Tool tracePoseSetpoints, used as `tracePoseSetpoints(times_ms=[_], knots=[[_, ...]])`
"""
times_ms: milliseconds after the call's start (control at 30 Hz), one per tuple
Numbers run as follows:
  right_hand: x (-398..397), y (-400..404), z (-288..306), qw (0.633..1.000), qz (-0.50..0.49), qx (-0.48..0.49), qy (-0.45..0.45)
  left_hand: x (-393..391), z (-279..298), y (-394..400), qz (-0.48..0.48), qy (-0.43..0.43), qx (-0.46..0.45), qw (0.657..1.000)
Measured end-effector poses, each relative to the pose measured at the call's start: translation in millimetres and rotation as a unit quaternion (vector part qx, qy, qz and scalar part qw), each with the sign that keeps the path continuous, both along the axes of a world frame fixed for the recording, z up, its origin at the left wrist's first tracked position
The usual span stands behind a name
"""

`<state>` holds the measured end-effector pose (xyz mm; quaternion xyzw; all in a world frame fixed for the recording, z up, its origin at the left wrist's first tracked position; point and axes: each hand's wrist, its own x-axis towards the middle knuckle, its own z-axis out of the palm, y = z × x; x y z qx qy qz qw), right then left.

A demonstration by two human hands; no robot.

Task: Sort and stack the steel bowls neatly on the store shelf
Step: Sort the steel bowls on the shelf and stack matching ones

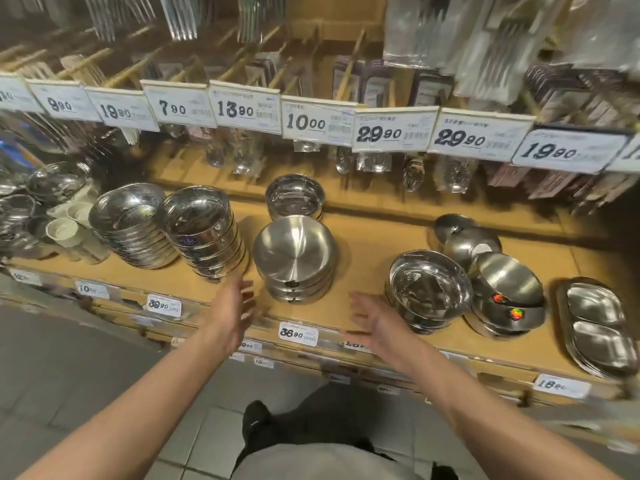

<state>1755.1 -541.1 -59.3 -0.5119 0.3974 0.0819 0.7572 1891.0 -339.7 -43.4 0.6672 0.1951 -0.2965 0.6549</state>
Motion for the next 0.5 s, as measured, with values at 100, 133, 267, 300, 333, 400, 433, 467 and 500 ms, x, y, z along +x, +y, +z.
tracePoseSetpoints(times_ms=[100,133,267,300,333,400,433,467,500], knots=[[-63.3,-26.6,-14.5,0.999,-0.012,0.008,0.029,-41.5,-3.8,-14.6,-0.06,0.068,-0.01,0.996],[-79.5,-37.5,-16.6,0.998,-0.038,0.009,0.044,-52.5,-5.0,-25.8,-0.09,0.085,-0.02,0.992],[-107.1,-83.0,-13.0,0.984,-0.158,-0.026,0.076,-76.9,-0.2,-85.7,-0.192,0.063,-0.02,0.979],[-107.4,-91.0,-10.2,0.981,-0.176,-0.037,0.069,-79.7,3.7,-101.1,-0.218,0.05,-0.024,0.974],[-105.9,-96.8,-7.9,0.98,-0.187,-0.044,0.058,-81.5,7.1,-115.3,-0.242,0.036,-0.032,0.969],[-99.6,-99.9,-3.5,0.98,-0.19,-0.047,0.032,-83.1,12.6,-139.8,-0.267,0.004,-0.042,0.963],[-96.4,-98.8,-1.7,0.981,-0.186,-0.045,0.018,-83.7,14.0,-150.0,-0.273,-0.015,-0.045,0.961],[-92.8,-96.8,-1.1,0.982,-0.186,-0.04,0.003,-84.1,13.4,-159.1,-0.281,-0.03,-0.051,0.958],[-89.4,-94.2,-1.2,0.981,-0.192,-0.032,-0.016,-84.6,11.7,-166.6,-0.291,-0.04,-0.054,0.954]])
